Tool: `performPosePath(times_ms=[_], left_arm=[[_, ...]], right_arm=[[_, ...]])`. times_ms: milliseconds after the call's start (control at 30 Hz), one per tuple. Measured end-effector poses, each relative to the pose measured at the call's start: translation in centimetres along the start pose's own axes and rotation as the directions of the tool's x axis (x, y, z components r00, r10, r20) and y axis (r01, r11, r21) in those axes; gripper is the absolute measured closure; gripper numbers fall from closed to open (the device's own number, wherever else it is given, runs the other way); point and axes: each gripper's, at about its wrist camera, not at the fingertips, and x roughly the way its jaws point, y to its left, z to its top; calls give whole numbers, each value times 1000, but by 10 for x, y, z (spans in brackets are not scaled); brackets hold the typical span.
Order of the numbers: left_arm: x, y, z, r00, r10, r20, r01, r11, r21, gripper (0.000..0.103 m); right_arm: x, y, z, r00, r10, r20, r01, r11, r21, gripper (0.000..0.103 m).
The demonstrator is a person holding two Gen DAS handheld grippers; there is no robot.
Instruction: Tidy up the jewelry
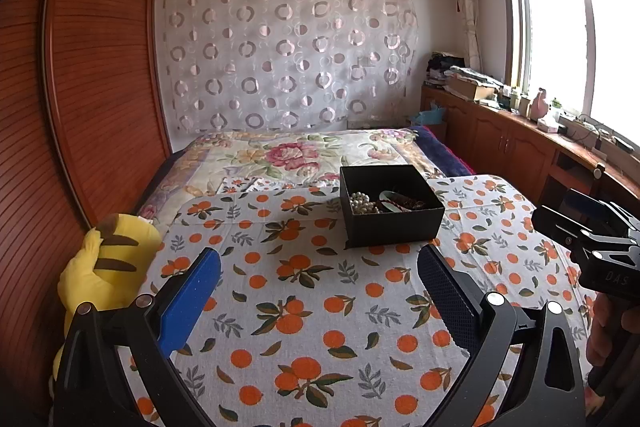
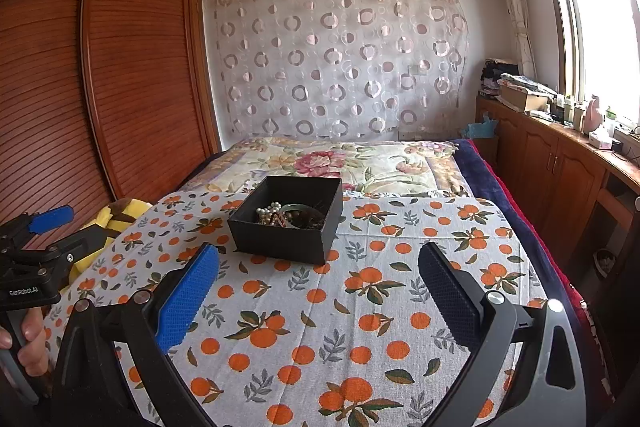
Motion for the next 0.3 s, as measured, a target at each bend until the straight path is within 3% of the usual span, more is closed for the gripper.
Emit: performPosePath(times_ms=[300], left_arm=[[-2, -1, 1, 1000, 3, -3, -3, 1000, -6, 8]], right_arm=[[0, 0, 0, 1000, -2, 1, 2, 1000, 0, 2]])
